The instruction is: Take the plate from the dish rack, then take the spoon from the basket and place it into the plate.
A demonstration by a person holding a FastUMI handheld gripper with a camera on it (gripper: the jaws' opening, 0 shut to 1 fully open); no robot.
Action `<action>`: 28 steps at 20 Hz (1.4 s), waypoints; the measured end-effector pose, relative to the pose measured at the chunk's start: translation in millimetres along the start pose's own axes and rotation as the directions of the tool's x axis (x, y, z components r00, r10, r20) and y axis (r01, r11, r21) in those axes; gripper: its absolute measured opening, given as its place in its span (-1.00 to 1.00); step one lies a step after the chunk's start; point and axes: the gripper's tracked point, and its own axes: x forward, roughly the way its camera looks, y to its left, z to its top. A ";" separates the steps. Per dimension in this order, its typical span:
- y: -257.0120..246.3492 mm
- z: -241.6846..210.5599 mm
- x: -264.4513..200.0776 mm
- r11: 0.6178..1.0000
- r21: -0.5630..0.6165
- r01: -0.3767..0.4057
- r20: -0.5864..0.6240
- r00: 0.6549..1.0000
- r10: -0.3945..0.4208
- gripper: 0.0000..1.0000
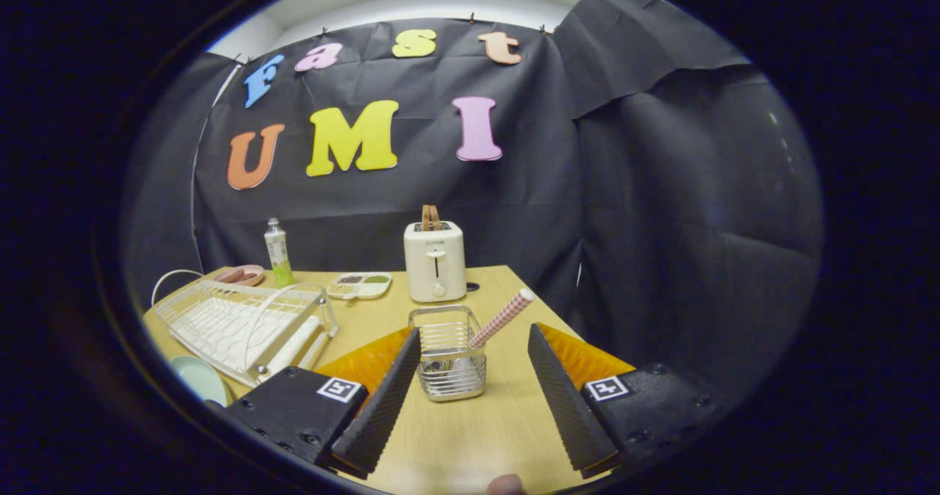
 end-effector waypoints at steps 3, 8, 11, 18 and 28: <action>-2.6 -0.4 17.7 0.999 0.023 -0.029 -0.013 0.999 0.029 0.85; -1.6 6.2 39.3 0.993 0.081 -0.085 -0.021 0.996 0.087 0.56; 1.3 4.9 47.0 0.986 0.122 -0.111 -0.048 0.992 0.117 0.26; 16.1 10.3 43.1 0.956 0.231 -0.181 -0.075 0.976 0.203 -0.58; 7.2 50.6 33.0 0.965 0.241 -0.106 -0.065 0.990 0.125 -0.83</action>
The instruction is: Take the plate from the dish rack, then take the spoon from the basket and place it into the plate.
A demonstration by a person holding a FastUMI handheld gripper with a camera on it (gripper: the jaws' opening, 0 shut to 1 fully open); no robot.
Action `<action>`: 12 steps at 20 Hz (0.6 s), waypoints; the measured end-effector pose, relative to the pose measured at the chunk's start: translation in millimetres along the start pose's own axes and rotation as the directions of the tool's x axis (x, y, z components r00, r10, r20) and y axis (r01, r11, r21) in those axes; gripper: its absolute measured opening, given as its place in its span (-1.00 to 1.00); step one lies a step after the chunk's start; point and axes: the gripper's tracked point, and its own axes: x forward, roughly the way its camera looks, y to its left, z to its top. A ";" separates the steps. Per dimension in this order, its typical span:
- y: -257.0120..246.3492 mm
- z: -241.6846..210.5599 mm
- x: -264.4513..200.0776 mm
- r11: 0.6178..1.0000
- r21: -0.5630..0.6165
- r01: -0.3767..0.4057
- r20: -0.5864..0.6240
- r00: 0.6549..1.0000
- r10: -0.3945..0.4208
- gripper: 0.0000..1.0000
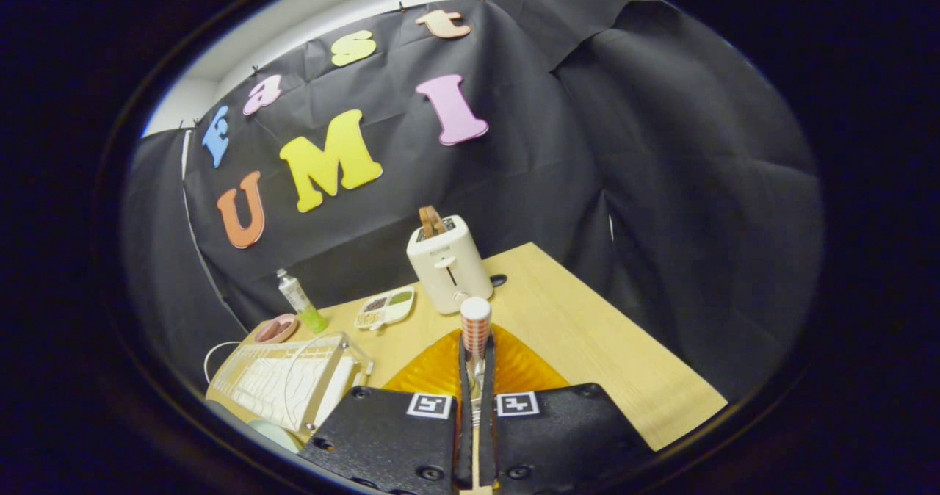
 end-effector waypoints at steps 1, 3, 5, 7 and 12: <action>3.0 10.9 -6.4 1.000 -0.022 0.008 0.025 1.000 -0.007 -0.83; 11.7 31.1 -21.8 0.998 -0.059 0.023 0.077 0.997 -0.018 -0.83; 26.8 44.4 -42.6 0.996 -0.083 0.021 0.115 0.993 -0.012 -0.83; 45.1 43.3 -63.9 0.994 -0.110 0.022 0.121 0.993 -0.008 -0.83; 100.2 23.9 -118.8 0.991 -0.128 -0.029 0.099 0.994 0.042 -0.83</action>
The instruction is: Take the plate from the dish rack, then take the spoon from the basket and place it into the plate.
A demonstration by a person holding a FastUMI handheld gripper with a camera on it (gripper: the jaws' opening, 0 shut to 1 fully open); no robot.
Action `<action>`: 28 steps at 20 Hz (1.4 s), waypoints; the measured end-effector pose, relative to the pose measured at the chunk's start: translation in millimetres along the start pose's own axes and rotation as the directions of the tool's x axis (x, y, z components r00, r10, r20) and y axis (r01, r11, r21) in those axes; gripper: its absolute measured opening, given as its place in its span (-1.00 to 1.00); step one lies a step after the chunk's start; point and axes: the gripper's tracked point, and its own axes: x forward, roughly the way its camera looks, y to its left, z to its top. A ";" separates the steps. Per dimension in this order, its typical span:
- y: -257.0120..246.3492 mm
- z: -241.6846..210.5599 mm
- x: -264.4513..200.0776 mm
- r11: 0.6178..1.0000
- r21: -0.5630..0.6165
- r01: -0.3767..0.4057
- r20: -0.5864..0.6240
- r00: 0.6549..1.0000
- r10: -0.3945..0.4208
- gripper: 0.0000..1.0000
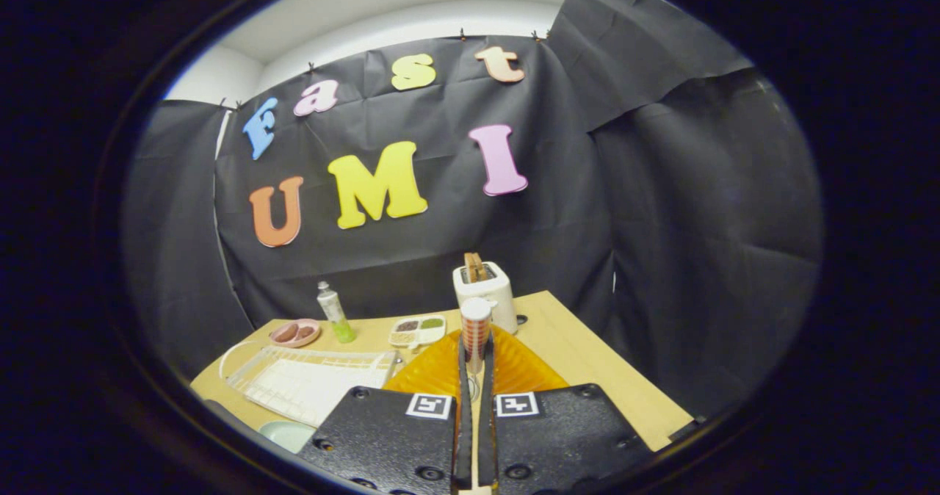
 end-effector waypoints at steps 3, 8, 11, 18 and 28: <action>37.4 -23.4 -23.9 0.998 -0.008 -0.058 -0.039 0.998 0.058 -0.83; 100.1 -63.8 -54.0 0.990 -0.016 -0.141 -0.089 0.986 0.139 -0.83; 133.9 -86.0 -62.2 0.984 -0.041 -0.174 -0.110 0.979 0.169 -0.83; 191.0 -141.3 -61.3 0.973 -0.046 -0.226 -0.173 0.961 0.215 -0.83; 236.4 -196.8 -56.7 0.953 -0.020 -0.301 -0.295 0.913 0.282 -0.83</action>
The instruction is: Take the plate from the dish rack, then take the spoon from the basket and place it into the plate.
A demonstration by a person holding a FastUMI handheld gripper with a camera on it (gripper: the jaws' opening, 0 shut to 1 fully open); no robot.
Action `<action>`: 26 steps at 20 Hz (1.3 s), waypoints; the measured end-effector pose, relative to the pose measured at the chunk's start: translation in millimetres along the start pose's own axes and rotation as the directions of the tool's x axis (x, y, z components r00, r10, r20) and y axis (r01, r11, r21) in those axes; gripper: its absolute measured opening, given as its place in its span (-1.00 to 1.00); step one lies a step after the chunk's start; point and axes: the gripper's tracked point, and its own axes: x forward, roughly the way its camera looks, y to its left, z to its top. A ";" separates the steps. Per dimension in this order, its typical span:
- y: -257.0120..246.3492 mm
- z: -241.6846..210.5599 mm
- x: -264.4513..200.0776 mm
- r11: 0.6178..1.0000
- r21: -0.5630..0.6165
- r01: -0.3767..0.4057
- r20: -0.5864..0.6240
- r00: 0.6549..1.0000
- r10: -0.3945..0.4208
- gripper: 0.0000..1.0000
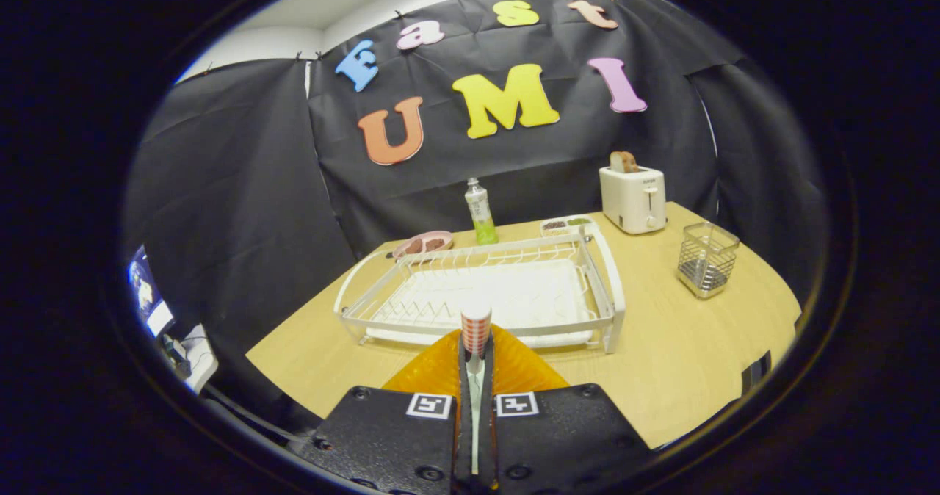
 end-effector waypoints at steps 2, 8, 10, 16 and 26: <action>4.9 -4.8 4.8 1.000 0.009 -0.010 -0.016 1.000 0.010 -0.83; 13.7 -15.7 17.5 0.999 0.013 -0.030 -0.048 0.998 0.031 -0.77; 9.8 -17.9 19.2 1.000 -0.013 -0.017 -0.055 0.998 0.016 -0.69; -11.2 -9.6 16.8 0.998 -0.031 0.047 -0.022 0.999 -0.048 -0.27; -36.1 31.4 -16.3 0.977 -0.099 0.190 0.200 0.965 -0.167 0.82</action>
